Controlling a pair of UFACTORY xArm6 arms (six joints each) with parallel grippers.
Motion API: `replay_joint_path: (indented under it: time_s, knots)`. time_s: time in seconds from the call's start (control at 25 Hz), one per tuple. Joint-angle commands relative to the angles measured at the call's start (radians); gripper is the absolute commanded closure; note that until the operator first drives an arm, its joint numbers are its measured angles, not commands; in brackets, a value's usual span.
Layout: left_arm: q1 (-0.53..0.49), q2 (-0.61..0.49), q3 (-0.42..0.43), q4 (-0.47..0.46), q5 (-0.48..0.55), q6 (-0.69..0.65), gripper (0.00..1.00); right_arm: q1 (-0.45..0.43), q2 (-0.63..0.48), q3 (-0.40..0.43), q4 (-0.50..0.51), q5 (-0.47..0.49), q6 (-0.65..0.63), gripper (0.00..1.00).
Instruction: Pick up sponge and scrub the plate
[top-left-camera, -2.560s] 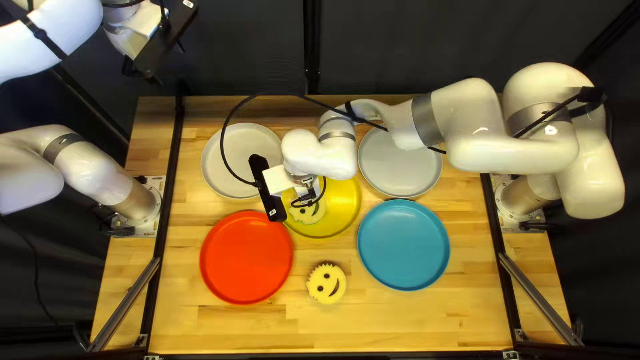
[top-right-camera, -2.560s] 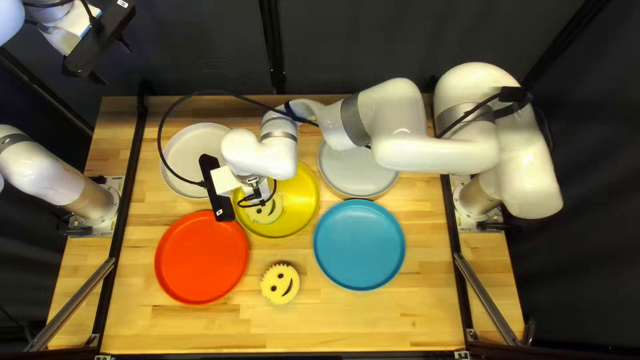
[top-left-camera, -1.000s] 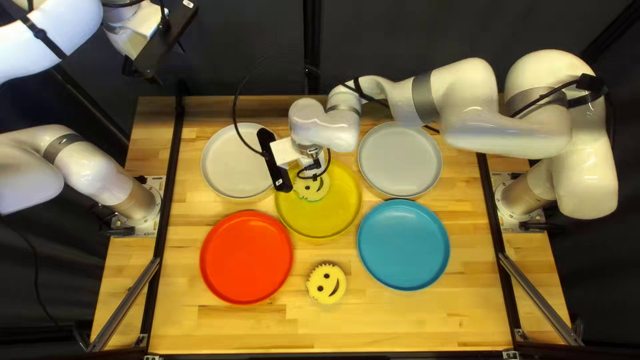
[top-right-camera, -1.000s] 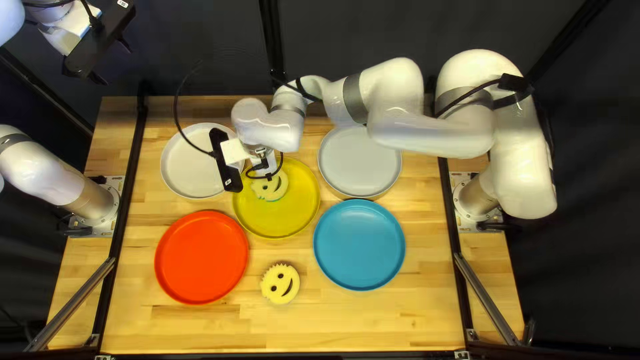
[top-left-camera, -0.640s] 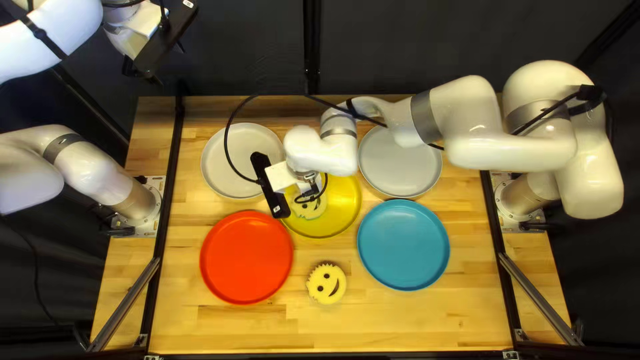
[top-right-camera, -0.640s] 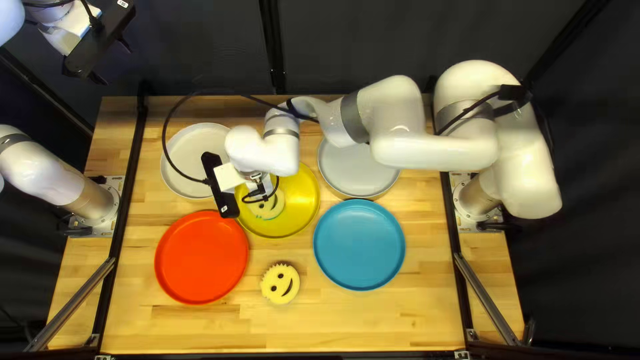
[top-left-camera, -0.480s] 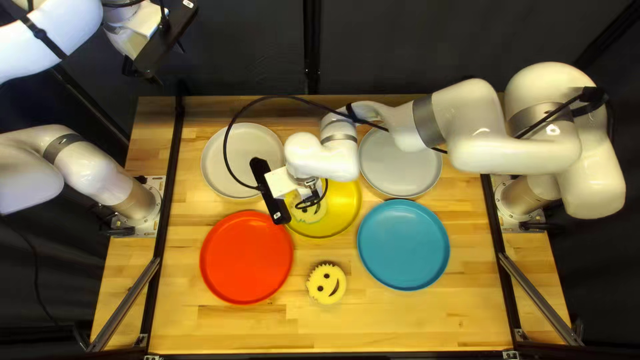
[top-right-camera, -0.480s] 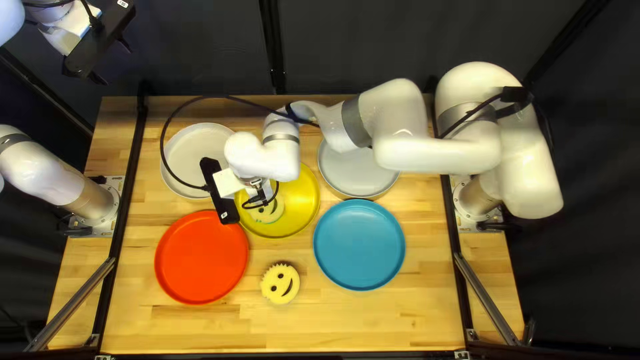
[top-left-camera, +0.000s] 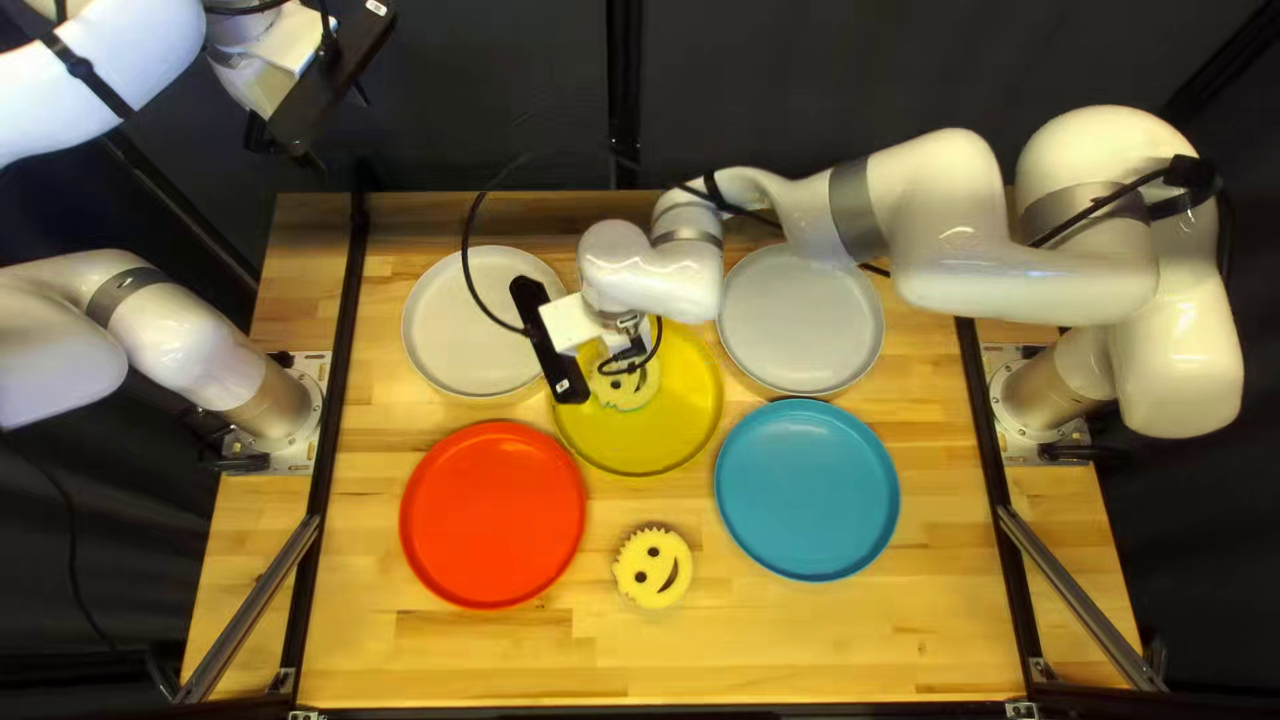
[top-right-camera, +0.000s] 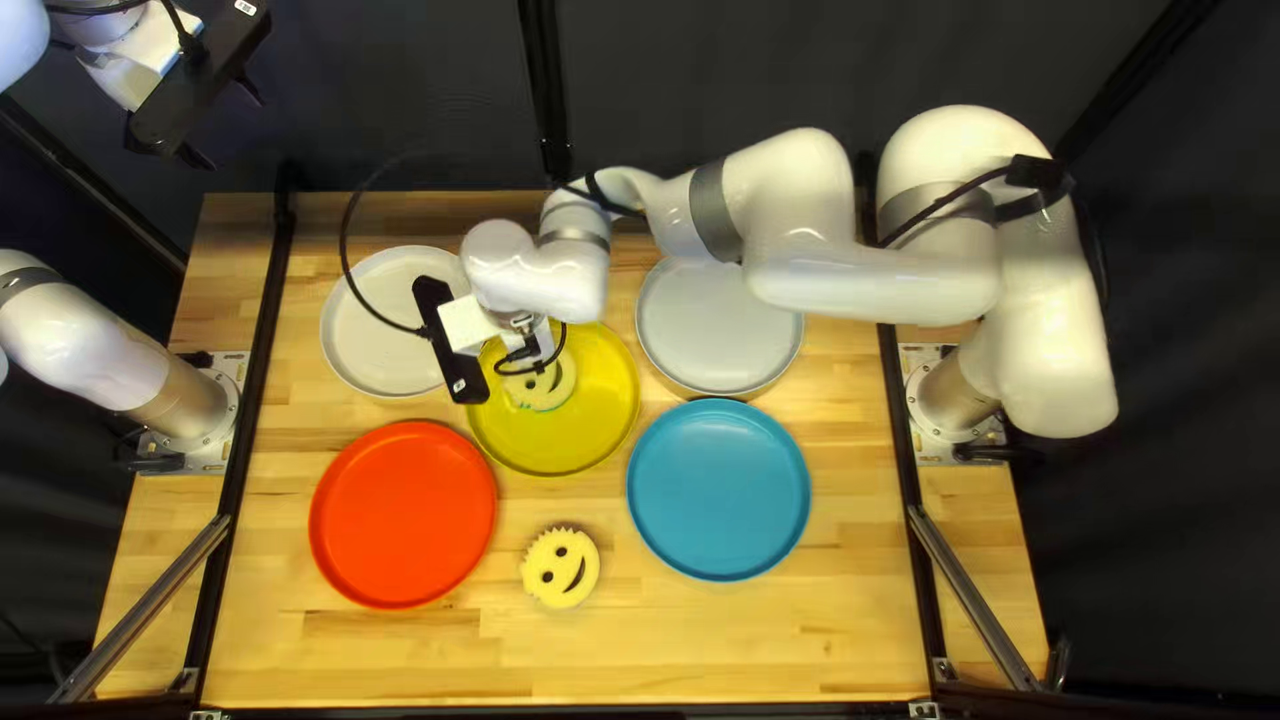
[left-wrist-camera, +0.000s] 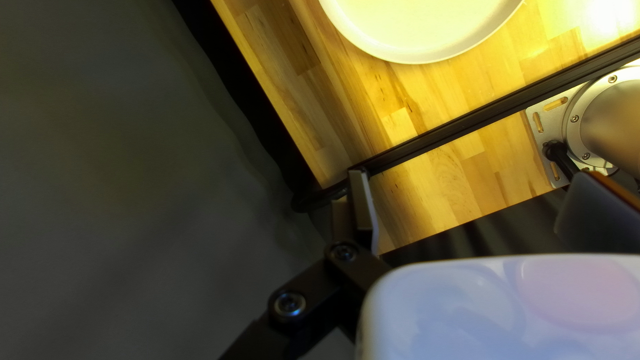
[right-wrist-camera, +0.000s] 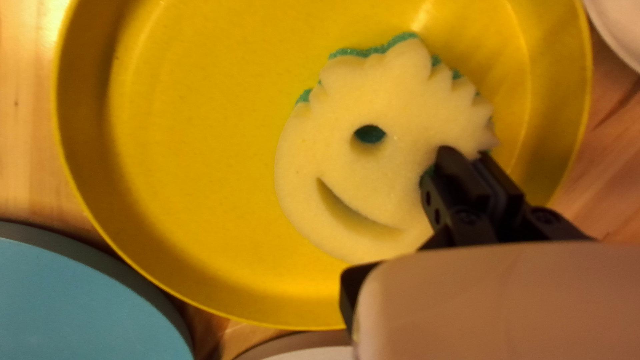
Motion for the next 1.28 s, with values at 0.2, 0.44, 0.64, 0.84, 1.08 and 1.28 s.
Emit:
replay_joint_path:
  time_s: [0.2, 0.44, 0.64, 0.84, 1.08, 1.28]
  knots:
    - [0.0, 0.0, 0.0, 0.0, 0.0, 0.0, 0.0, 0.011, -0.03, 0.032, -0.004, -0.013, 0.01, 1.0]
    - [0.0, 0.0, 0.0, 0.0, 0.0, 0.0, 0.0, 0.065, -0.092, 0.146, -0.005, -0.095, 0.02, 1.0]
    - [0.0, 0.0, 0.0, 0.0, 0.0, 0.0, 0.0, 0.139, -0.159, 0.231, -0.037, -0.133, 0.081, 1.0]
    - [0.0, 0.0, 0.0, 0.0, 0.0, 0.0, 0.0, 0.155, -0.181, 0.264, -0.061, -0.156, 0.089, 1.0]
    - [0.0, 0.0, 0.0, 0.0, 0.0, 0.0, 0.0, 0.08, -0.177, 0.298, -0.039, -0.218, -0.024, 1.0]
    - [0.0, 0.0, 0.0, 0.0, 0.0, 0.0, 0.0, 0.017, -0.163, 0.284, -0.029, -0.218, -0.089, 1.0]
